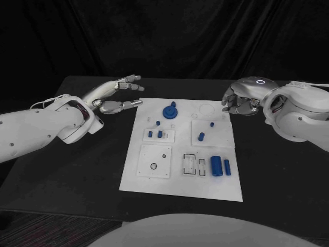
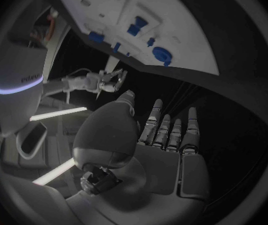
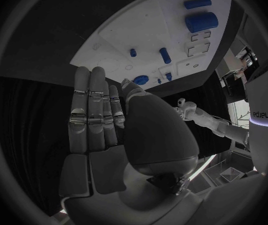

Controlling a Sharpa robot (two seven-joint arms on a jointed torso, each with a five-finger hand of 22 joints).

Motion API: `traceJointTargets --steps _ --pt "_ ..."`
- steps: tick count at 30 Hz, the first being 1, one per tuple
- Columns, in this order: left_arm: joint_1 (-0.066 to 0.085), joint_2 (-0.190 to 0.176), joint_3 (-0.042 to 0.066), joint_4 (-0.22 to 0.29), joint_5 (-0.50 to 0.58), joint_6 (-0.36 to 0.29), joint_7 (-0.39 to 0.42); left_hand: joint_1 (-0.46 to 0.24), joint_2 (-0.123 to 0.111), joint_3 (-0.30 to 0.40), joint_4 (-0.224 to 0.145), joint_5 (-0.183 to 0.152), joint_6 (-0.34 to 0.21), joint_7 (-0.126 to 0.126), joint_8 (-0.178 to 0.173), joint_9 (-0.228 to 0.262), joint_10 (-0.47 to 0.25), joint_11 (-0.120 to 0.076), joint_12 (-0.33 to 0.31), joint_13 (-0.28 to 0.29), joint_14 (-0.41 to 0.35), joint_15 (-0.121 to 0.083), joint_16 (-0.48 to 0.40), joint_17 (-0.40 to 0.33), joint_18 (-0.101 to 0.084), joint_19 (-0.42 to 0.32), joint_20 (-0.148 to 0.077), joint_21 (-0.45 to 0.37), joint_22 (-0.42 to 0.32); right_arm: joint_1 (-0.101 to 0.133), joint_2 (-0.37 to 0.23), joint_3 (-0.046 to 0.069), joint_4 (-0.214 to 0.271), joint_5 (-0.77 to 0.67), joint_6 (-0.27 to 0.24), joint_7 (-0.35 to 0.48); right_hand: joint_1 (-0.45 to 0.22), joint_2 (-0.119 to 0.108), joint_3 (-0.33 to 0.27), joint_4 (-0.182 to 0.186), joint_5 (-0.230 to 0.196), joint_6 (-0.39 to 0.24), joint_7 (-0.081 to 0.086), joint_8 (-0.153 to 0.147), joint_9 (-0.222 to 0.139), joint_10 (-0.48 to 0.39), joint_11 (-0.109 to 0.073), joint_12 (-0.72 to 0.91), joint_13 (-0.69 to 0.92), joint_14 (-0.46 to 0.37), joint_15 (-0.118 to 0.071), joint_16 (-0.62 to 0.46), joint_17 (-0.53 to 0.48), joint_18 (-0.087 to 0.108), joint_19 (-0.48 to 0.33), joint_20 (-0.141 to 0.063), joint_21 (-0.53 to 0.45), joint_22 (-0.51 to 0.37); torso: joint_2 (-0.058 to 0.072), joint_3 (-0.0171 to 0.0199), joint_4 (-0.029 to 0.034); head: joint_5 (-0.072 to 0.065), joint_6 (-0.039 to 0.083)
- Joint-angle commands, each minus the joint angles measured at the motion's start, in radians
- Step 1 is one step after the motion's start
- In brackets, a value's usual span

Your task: Assemble the parts on the task board

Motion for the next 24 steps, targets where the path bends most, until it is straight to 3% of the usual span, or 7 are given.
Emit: traceJointTargets --steps 1,3,4,6,7,14,24 --pt "0.003 -0.011 0.001 0.019 0.614 0.278 0.154 -0.026 0.026 -0.063 0.002 -0.029 -0.171 -0.018 -0.018 -0.041 -0.1 -0.024 -0.036 -0.048 -0.083 0.023 -0.019 -0.075 0.008 -0.121 0.013 -0.017 -0.255 -0.005 0.014 0.001 -0.016 -0.005 0.089 0.073 0.052 0.005 0.025 -0.022 -0.03 -0.052 -0.002 -0.038 -0.024 -0.025 0.008 -0.029 -0.03 -0.009 0.005 -0.027 -0.004 0.015 -0.006 0.001 -0.017 -0.011 -0.001 -0.0139 0.0097 -0.013 0.0" --pt "0.004 -0.016 0.001 0.028 0.668 0.318 0.163 -0.048 0.039 -0.09 0.001 -0.05 -0.214 -0.027 -0.02 -0.052 -0.117 -0.032 -0.04 -0.057 -0.092 0.023 -0.022 -0.085 0.013 -0.145 0.019 -0.021 -0.326 -0.009 0.022 0.001 -0.024 -0.005 0.093 0.088 0.061 0.006 0.028 -0.023 -0.089 -0.074 -0.012 -0.054 -0.04 -0.036 0.011 -0.042 -0.048 -0.009 0.006 -0.034 0.0 0.017 -0.009 0.0 -0.027 -0.015 -0.001 -0.0185 0.0133 -0.019 0.0" --pt "0.004 -0.018 0.0 0.035 0.702 0.342 0.167 -0.085 0.056 -0.117 -0.001 -0.094 -0.312 -0.037 -0.032 -0.073 -0.148 -0.043 -0.055 -0.069 -0.093 0.02 -0.022 -0.087 0.015 -0.175 0.025 -0.032 -0.448 -0.011 0.028 0.001 -0.03 -0.005 0.097 0.099 0.06 0.005 0.023 -0.021 -0.126 -0.082 -0.016 -0.061 -0.049 -0.045 0.013 -0.049 -0.058 -0.009 0.007 -0.032 0.007 0.016 -0.009 0.001 -0.032 -0.015 -0.001 -0.0209 0.0151 -0.024 0.0" --pt "0.004 -0.02 0.0 0.043 0.736 0.368 0.17 -0.153 0.108 -0.168 0.002 -0.128 -0.383 -0.052 -0.037 -0.091 -0.179 -0.056 -0.074 -0.08 -0.093 0.007 -0.022 -0.087 0.012 -0.205 0.029 -0.051 -0.673 -0.014 0.035 0.001 -0.037 -0.005 0.106 0.111 0.051 0.0 0.013 -0.016 -0.134 -0.081 -0.014 -0.062 -0.054 -0.047 0.015 -0.05 -0.064 -0.011 0.008 -0.029 0.013 0.015 -0.009 0.003 -0.036 -0.015 -0.002 -0.0247 0.0196 -0.032 0.0" --pt "0.004 -0.02 0.0 0.05 0.756 0.383 0.173 -0.149 0.113 -0.176 0.001 -0.124 -0.388 -0.052 -0.037 -0.092 -0.184 -0.058 -0.078 -0.082 -0.093 0.006 -0.022 -0.087 0.013 -0.205 0.028 -0.053 -0.701 -0.017 0.039 0.001 -0.04 -0.005 0.116 0.12 0.047 -0.005 0.008 -0.014 -0.129 -0.079 -0.012 -0.061 -0.057 -0.047 0.016 -0.05 -0.066 -0.012 0.008 -0.027 0.016 0.015 -0.009 0.004 -0.037 -0.014 -0.002 -0.027 0.0232 -0.039 0.0" --pt "0.003 -0.023 0.0 0.073 0.793 0.413 0.183 -0.143 0.144 -0.208 0.001 -0.133 -0.401 -0.064 -0.038 -0.093 -0.195 -0.067 -0.086 -0.086 -0.093 -0.011 -0.022 -0.087 0.037 -0.205 -0.004 -0.054 -0.712 -0.031 0.047 0.001 -0.046 -0.005 0.166 0.14 0.063 -0.005 0.004 -0.02 -0.08 -0.059 -0.013 -0.055 -0.069 -0.048 0.017 -0.053 -0.085 -0.006 0.006 -0.008 0.039 0.016 0.003 0.002 -0.038 -0.004 0.001 -0.0398 0.0375 -0.066 0.0" --pt "0.003 -0.029 0.0 0.082 0.802 0.426 0.182 -0.118 0.144 -0.222 0.0 -0.119 -0.379 -0.06 -0.035 -0.091 -0.2 -0.064 -0.089 -0.088 -0.093 -0.015 -0.022 -0.087 0.046 -0.205 -0.007 -0.054 -0.712 -0.045 0.043 0.001 -0.044 -0.005 0.191 0.148 0.067 -0.005 0.002 -0.021 -0.038 -0.043 -0.004 -0.053 -0.084 -0.053 0.023 -0.068 -0.115 -0.009 0.009 0.004 0.058 0.016 0.009 0.004 -0.04 0.01 0.002 -0.0499 0.0471 -0.088 0.0"
